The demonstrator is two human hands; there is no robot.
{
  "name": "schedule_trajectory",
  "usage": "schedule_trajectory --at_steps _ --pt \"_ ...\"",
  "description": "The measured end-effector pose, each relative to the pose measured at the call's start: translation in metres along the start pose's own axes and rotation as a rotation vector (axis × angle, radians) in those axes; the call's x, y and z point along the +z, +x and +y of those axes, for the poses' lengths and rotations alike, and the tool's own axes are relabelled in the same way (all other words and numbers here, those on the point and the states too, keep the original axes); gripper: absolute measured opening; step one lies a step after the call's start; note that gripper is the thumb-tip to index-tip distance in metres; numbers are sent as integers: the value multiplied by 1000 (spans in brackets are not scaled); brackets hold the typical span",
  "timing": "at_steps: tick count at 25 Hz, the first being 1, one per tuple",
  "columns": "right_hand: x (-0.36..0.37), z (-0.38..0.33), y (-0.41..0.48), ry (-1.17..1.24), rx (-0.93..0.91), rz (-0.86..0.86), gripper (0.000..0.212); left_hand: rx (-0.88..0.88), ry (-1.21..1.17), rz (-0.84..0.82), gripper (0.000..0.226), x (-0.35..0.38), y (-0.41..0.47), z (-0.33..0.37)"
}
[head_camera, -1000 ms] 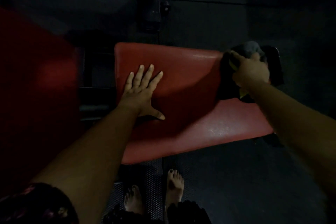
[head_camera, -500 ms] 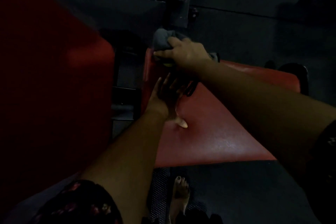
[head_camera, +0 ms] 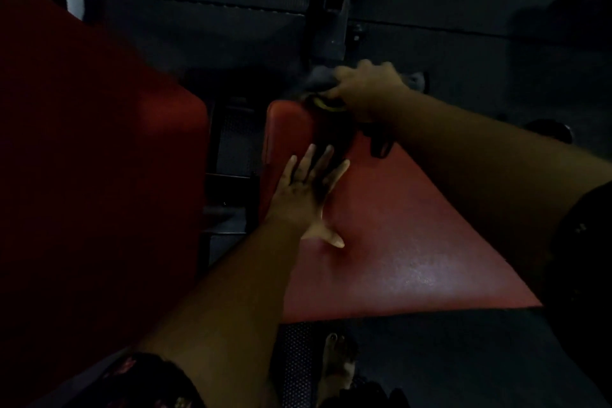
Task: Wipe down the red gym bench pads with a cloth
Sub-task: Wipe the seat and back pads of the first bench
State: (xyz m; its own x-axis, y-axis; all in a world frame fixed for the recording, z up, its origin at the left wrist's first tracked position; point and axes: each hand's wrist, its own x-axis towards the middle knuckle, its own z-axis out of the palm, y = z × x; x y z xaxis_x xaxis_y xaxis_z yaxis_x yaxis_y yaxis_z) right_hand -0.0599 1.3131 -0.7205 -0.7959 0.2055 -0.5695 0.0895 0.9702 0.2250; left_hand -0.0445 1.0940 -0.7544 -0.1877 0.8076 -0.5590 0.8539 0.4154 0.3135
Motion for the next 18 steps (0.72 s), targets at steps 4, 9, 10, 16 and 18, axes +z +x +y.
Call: schedule_trajectory --at_steps 4,9,10,16,18 --pt "83 86 -75 0 239 -187 42 -34 52 13 146 6 3 -1" --pt "140 142 -162 229 575 -286 53 -43 47 -6 143 6 5 -3" --pt "149 147 -169 318 658 -265 52 -50 57 -10 142 7 5 -3" --pt "166 142 -176 586 856 -196 56 -73 81 -41 147 4 2 -2" --pt "169 138 -183 654 902 -179 60 -76 79 -51 148 2 2 -1"
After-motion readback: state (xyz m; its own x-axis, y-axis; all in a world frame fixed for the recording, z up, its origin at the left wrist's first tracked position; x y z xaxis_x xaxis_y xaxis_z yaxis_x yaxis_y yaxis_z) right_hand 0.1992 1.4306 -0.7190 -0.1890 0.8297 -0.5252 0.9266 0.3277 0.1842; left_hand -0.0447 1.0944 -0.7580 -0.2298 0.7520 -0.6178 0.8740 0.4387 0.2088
